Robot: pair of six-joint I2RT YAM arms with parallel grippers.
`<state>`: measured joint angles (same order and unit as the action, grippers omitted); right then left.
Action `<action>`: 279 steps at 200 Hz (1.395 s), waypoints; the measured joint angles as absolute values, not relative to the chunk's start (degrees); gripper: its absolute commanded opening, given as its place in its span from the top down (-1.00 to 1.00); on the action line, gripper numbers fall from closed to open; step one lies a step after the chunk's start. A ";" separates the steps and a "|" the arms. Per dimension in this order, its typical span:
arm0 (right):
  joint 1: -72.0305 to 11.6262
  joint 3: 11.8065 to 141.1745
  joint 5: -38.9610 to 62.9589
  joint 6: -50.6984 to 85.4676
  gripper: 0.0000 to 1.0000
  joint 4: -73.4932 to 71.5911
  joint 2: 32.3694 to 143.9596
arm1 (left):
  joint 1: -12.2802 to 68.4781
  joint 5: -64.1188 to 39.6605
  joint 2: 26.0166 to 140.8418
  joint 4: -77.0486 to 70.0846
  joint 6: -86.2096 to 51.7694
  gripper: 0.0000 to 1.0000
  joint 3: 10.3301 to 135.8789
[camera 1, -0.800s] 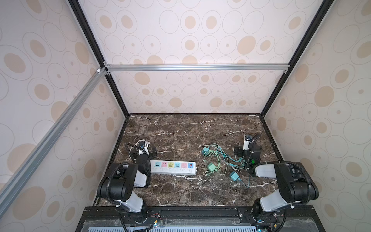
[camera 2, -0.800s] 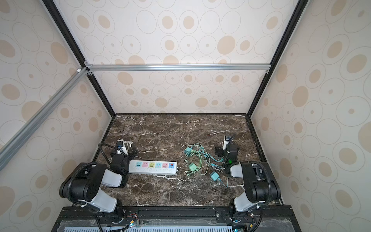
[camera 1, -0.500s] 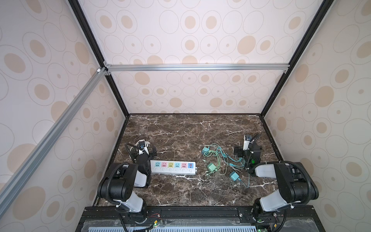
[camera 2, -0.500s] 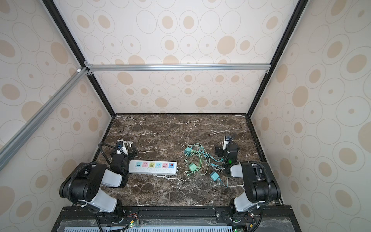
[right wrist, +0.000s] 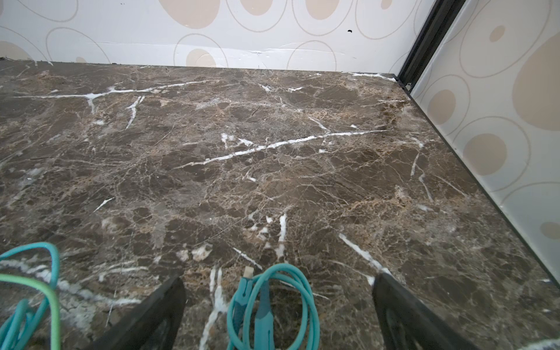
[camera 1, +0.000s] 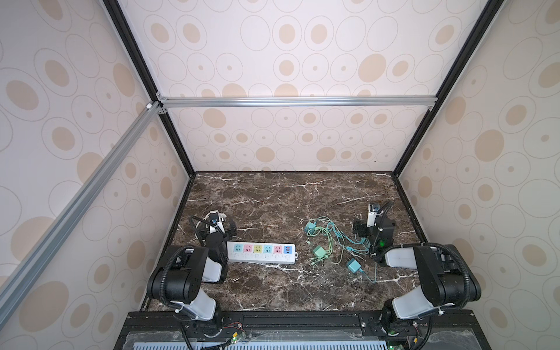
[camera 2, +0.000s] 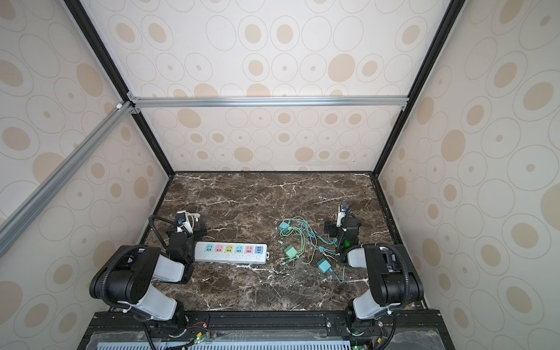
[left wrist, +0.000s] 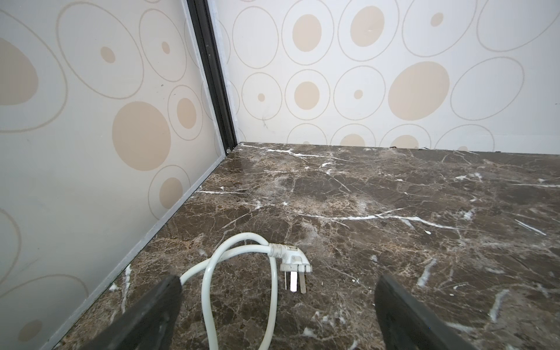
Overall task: Insert plugs into power strip
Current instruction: Pick up the plug from the center of the table.
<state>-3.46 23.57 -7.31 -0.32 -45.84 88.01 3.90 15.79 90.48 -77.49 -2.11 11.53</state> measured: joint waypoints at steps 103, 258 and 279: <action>-3.46 25.26 -7.16 -0.34 -0.97 -41.63 87.44 | 3.90 17.76 89.97 -80.36 -2.57 -0.98 9.39; -5.76 33.08 -5.80 4.67 -0.89 -8.73 66.19 | 4.03 18.11 79.11 -68.84 -2.61 -0.98 13.91; -7.90 35.33 -6.50 4.91 -0.86 -4.84 66.19 | 4.43 17.98 74.65 -62.24 -3.81 -0.98 15.57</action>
